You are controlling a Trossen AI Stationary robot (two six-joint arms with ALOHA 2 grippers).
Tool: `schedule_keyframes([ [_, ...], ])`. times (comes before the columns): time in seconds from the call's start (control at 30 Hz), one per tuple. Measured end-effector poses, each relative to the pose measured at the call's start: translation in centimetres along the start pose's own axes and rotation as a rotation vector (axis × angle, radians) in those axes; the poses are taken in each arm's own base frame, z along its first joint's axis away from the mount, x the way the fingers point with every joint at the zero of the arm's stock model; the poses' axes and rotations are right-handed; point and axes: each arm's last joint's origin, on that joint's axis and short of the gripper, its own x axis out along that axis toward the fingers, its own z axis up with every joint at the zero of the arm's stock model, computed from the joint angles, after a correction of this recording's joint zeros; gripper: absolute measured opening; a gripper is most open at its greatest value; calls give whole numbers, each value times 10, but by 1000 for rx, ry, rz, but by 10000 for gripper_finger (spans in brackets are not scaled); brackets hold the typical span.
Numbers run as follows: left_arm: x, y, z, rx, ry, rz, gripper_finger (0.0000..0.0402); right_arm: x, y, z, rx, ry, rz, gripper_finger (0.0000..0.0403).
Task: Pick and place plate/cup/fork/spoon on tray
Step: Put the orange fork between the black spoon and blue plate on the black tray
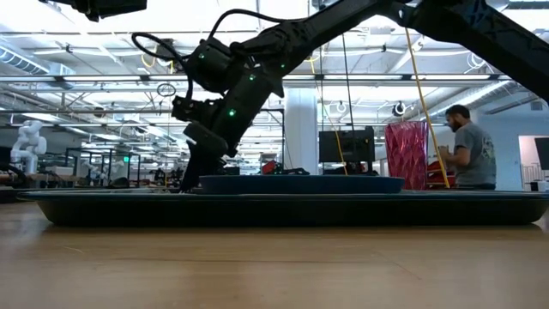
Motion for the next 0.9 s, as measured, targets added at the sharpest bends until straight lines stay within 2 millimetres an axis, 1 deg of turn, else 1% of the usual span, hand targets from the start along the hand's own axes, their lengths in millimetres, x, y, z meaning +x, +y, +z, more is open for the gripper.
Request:
schedule_keyframes([
  [0.4, 0, 0, 0, 1, 0, 0, 152, 0, 0, 3, -2, -30, -3, 112],
  [0.5, 0, 0, 0, 1, 0, 0, 152, -1, 2, 5, -13, -44, 15, 112],
  [0.6, 0, 0, 0, 2, 1, 0, 152, -1, 10, 6, -28, -53, 59, 112],
  [0.8, 0, 0, 0, 3, 2, 0, 152, 0, 38, 9, -105, -41, 92, 112],
  [0.9, 0, 0, 0, 3, 2, 0, 152, 0, 47, 10, -119, -43, 103, 112],
])
